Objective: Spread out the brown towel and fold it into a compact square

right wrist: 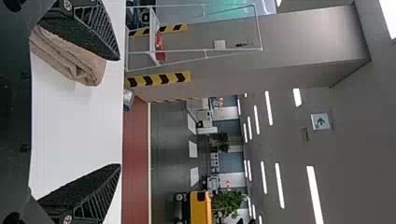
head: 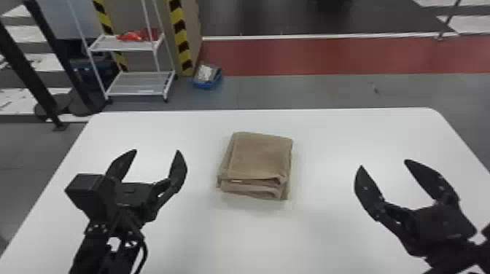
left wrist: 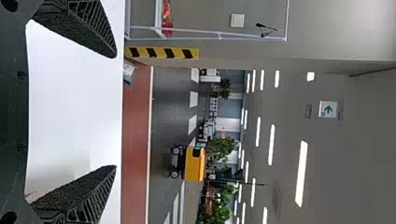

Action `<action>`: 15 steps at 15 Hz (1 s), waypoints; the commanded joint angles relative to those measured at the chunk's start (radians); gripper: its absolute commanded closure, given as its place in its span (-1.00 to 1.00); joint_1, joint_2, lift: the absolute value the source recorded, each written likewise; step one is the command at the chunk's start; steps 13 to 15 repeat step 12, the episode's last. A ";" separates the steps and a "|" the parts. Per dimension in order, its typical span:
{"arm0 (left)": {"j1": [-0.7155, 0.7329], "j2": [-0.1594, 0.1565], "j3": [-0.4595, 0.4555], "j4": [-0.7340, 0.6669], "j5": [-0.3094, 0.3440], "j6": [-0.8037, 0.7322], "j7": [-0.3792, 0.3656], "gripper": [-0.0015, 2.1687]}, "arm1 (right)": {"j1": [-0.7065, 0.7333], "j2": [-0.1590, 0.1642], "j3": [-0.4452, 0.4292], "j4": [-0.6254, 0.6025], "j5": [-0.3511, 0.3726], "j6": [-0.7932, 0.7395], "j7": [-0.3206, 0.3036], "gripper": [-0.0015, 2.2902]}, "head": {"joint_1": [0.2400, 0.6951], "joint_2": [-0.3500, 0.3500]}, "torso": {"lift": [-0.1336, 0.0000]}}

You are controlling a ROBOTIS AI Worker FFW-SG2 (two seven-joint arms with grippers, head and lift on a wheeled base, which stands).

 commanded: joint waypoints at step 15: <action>0.000 0.002 -0.007 -0.004 0.000 0.000 -0.002 -0.97 | 0.003 0.001 -0.004 -0.006 -0.020 0.003 0.006 -0.94 | 1.00 0.16 | -0.78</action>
